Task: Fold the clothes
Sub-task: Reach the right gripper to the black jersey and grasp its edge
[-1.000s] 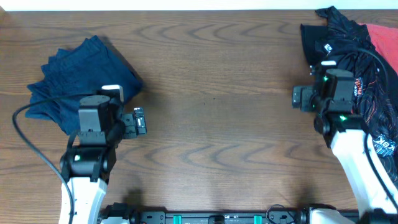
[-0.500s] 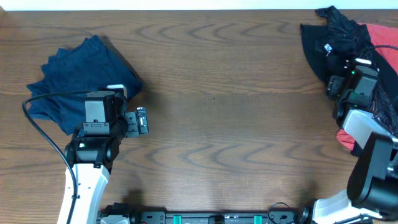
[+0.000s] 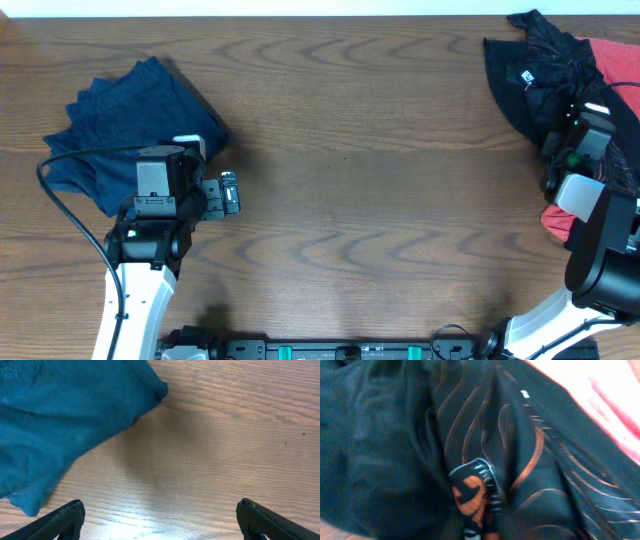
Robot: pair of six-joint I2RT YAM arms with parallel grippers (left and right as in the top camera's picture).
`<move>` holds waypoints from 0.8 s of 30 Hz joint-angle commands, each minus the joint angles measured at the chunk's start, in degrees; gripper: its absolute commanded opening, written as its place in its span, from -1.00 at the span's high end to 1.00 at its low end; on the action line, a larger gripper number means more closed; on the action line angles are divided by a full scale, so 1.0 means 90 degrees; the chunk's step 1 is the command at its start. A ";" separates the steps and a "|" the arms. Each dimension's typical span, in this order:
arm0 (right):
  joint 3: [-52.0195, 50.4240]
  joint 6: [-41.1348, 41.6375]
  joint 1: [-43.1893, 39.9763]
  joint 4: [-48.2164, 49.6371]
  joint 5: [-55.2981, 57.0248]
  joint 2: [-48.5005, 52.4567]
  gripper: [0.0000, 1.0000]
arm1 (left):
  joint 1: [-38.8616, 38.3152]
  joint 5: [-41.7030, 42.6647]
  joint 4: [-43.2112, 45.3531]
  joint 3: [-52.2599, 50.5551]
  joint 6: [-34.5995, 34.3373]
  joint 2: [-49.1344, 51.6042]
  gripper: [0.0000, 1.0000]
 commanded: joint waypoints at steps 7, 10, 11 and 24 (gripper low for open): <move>0.0121 0.0197 0.0165 -0.0306 -0.1324 -0.1494 0.98 | -0.0027 0.0063 0.0022 0.0117 -0.0039 0.0005 -0.96; 0.0121 0.0180 0.0447 -0.0942 -0.2492 -0.2166 0.98 | -0.0027 0.0063 0.0019 0.0117 -0.0039 0.0005 -0.96; 0.0121 0.0180 0.0578 -0.1229 -0.2737 -0.2346 0.98 | -0.0027 0.0063 0.0022 0.0117 -0.0039 0.0005 -0.96; 0.0119 0.0177 0.3371 -0.3995 -0.3330 -0.2856 0.98 | -0.0027 0.0063 0.0017 0.0112 -0.0039 0.0005 -0.96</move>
